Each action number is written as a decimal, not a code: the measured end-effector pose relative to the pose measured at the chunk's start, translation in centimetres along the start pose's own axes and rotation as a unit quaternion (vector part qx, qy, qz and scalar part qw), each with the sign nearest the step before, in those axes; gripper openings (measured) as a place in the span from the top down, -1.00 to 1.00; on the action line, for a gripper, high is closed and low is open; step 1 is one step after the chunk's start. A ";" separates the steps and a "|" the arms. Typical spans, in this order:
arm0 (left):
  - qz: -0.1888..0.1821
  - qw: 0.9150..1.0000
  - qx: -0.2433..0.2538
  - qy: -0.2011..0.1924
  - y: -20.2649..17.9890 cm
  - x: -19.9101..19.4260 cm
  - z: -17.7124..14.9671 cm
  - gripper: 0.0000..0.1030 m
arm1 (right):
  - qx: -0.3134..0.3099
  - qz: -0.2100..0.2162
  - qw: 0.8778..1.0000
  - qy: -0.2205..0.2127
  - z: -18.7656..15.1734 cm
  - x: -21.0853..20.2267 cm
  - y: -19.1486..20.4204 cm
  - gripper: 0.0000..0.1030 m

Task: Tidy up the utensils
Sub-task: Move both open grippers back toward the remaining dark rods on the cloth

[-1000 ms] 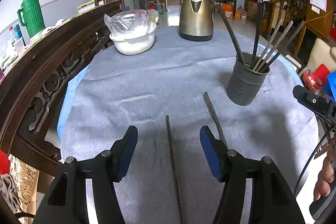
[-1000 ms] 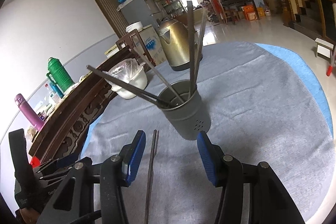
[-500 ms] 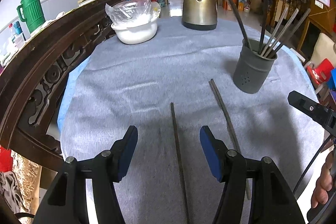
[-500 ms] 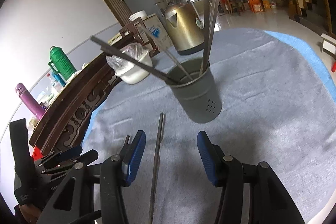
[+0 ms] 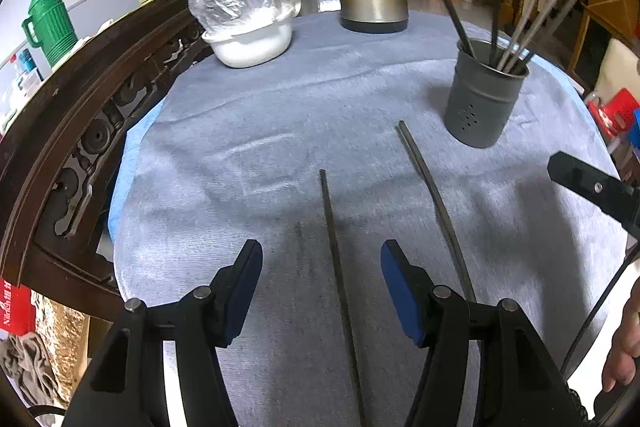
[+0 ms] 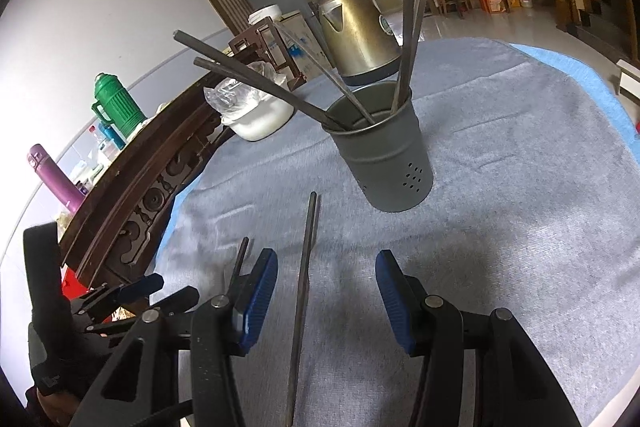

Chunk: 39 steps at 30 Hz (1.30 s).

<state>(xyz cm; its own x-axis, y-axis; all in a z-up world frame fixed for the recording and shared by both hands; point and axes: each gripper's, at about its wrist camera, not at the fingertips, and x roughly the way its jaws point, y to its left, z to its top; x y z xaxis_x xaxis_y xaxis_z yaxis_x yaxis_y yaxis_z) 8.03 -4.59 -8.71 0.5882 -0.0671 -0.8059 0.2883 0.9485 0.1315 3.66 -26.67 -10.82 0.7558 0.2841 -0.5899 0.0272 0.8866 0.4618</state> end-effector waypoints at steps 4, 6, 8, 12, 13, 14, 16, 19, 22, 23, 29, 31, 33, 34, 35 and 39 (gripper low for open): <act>0.000 1.000 0.012 0.004 -0.6 0.1 -0.1 -0.22 | 0.004 -0.002 1.000 -0.002 0.0 -0.2 -0.3 -0.06; 0.000 1.000 0.016 0.006 -0.9 0.1 -0.1 -0.22 | 0.005 -0.002 1.000 -0.003 0.0 -0.2 -0.5 -0.06; 0.000 1.000 0.022 0.007 -1.2 0.1 -0.2 -0.22 | 0.005 -0.002 1.000 -0.002 0.0 -0.2 -0.5 -0.06; 0.000 1.000 0.029 0.010 -1.6 0.1 -0.4 -0.22 | 0.008 -0.002 1.000 -0.003 -0.1 -0.3 -0.7 -0.06; 0.000 0.999 0.030 0.010 -1.7 0.1 -0.4 -0.22 | 0.009 -0.002 1.000 -0.002 0.0 -0.3 -0.8 -0.06; 0.000 0.999 0.032 0.011 -1.8 0.1 -0.4 -0.22 | 0.010 -0.002 1.000 -0.003 -0.1 -0.3 -0.9 -0.06; 0.000 0.999 0.033 0.012 -1.9 0.2 -0.4 -0.22 | 0.012 -0.002 1.000 -0.003 -0.1 -0.3 -1.0 -0.06; 0.000 0.999 0.035 0.014 -2.0 0.3 -0.4 -0.22 | 0.015 -0.002 1.000 -0.003 -0.2 -0.3 -1.2 -0.06; 0.000 0.999 0.035 0.015 -2.1 0.3 -0.5 -0.22 | 0.018 -0.001 1.000 -0.002 -0.3 -0.4 -1.3 -0.06; 0.000 0.999 0.035 0.015 -2.1 0.3 -0.6 -0.22 | 0.018 -0.001 1.000 -0.002 -0.3 -0.4 -1.3 -0.06; -0.005 1.000 0.020 0.018 -0.9 0.6 -0.5 -0.22 | 0.013 0.001 1.000 0.003 -0.4 -0.2 -0.9 -0.06; -0.006 1.000 0.007 0.019 0.0 0.7 -0.4 -0.22 | 0.010 0.001 1.000 0.007 -0.5 0.0 -0.6 -0.06; -0.005 1.000 -0.008 0.018 1.0 0.8 -0.4 -0.22 | 0.004 0.001 1.000 0.011 -0.6 0.2 -0.3 -0.06; -0.003 1.000 -0.015 0.019 1.5 0.8 -0.4 -0.22 | 0.002 0.002 1.000 0.014 -0.6 0.3 -0.2 -0.03; -0.001 1.000 -0.023 0.020 2.1 0.9 -0.5 -0.22 | 0.000 0.003 1.000 0.018 -0.7 0.5 0.0 0.06; -0.005 0.998 -0.056 0.026 4.4 1.4 -0.6 -0.22 | -0.009 0.007 0.999 0.039 -0.9 1.8 0.9 0.24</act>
<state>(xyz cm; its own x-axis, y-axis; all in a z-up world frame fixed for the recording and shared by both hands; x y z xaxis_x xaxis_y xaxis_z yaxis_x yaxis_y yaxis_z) 9.68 -0.37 -9.59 0.5444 -0.0622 -0.8365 0.2055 0.9767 0.0612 4.46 -25.03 -12.04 0.7021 0.3231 -0.6346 0.0054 0.8887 0.4584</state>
